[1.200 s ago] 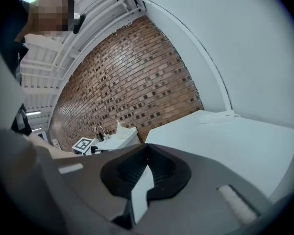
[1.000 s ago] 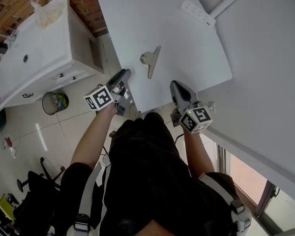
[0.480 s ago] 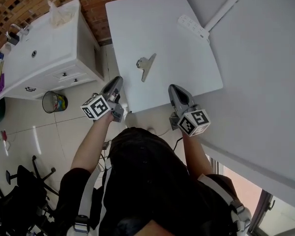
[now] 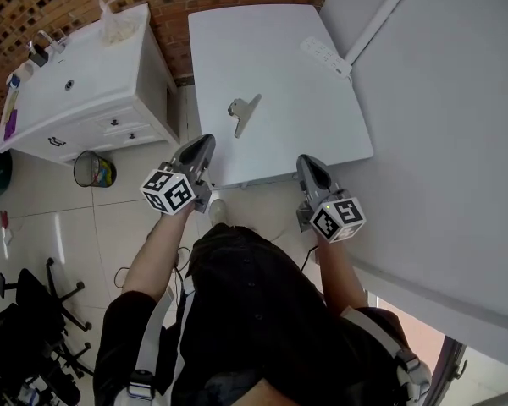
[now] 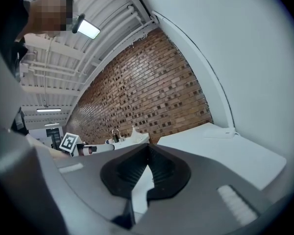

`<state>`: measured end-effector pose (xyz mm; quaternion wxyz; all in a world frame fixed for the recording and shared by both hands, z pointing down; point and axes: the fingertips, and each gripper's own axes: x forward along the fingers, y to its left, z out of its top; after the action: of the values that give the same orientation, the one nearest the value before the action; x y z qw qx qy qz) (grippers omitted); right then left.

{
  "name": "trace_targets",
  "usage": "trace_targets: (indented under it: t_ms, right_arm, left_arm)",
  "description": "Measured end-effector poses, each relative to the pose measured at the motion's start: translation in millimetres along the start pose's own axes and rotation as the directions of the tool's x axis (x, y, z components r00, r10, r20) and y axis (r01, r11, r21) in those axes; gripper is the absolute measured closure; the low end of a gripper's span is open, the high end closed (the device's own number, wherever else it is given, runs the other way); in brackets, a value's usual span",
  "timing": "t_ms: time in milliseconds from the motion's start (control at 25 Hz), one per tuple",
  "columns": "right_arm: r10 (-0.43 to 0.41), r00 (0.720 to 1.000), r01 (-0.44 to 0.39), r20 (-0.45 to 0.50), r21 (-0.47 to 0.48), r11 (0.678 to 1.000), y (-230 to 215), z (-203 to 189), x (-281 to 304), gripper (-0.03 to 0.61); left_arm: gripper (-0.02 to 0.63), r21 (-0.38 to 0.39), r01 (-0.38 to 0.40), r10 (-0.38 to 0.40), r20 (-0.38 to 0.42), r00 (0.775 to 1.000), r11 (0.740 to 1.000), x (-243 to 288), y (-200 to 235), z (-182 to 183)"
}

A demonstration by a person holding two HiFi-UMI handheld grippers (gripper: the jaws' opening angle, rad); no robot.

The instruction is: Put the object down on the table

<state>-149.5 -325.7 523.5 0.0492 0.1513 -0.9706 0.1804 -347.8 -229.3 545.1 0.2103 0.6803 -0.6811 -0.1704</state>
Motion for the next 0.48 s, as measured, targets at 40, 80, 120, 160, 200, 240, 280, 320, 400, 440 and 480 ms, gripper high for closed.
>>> trace_targets:
  t_ms: [40,80,120,160,200,240,280,320,400,440,480]
  right_arm:
    - [0.007,1.000,-0.007,0.000,-0.001,1.000,0,-1,-4,0.575]
    - [0.016,1.000,-0.016,0.002,-0.003,1.000,1,-3,-8,0.575]
    - [0.025,1.000,-0.025,0.004,-0.004,1.000,2,-5,-11,0.575]
    - [0.034,0.999,-0.034,0.005,-0.001,0.999,4,-7,-15,0.575]
    - [0.041,0.999,-0.041,0.006,0.005,0.999,7,-9,-18,0.575]
    - [0.045,0.999,-0.045,0.008,0.009,0.999,8,-10,-21,0.575]
    - [0.047,0.999,-0.047,0.011,0.010,0.999,10,-10,-23,0.575]
    - [0.048,0.999,-0.048,0.016,0.008,0.999,11,-11,-24,0.575]
    - [0.047,0.998,-0.047,0.029,-0.001,0.999,12,-10,-25,0.575]
    - [0.046,0.998,-0.046,0.035,-0.007,0.999,13,-10,-25,0.575]
    - [0.045,0.998,-0.045,0.039,-0.015,0.999,15,-10,-26,0.575]
  left_arm:
    - [0.614,0.006,0.010,-0.010,0.008,1.000,1.000,-3,-7,1]
    - [0.614,0.017,0.019,-0.019,0.013,1.000,1.000,-7,-14,2]
    - [0.614,0.034,0.026,-0.026,0.014,1.000,0.999,-11,-21,2]
    - [0.614,0.054,0.030,-0.031,0.013,0.999,0.998,-17,-27,2]
    - [0.614,0.073,0.033,-0.034,0.011,0.999,0.997,-23,-34,3]
    - [0.614,0.092,0.034,-0.036,0.010,0.999,0.995,-30,-39,3]
    - [0.614,0.112,0.034,-0.036,0.012,0.999,0.993,-37,-44,4]
    - [0.614,0.136,0.032,-0.034,0.015,0.999,0.990,-43,-46,5]
    - [0.614,0.189,0.021,-0.026,0.025,0.999,0.982,-53,-47,9]
    - [0.614,0.214,0.015,-0.022,0.030,0.999,0.977,-57,-45,11]
    - [0.614,0.234,0.011,-0.019,0.036,0.999,0.972,-62,-43,13]
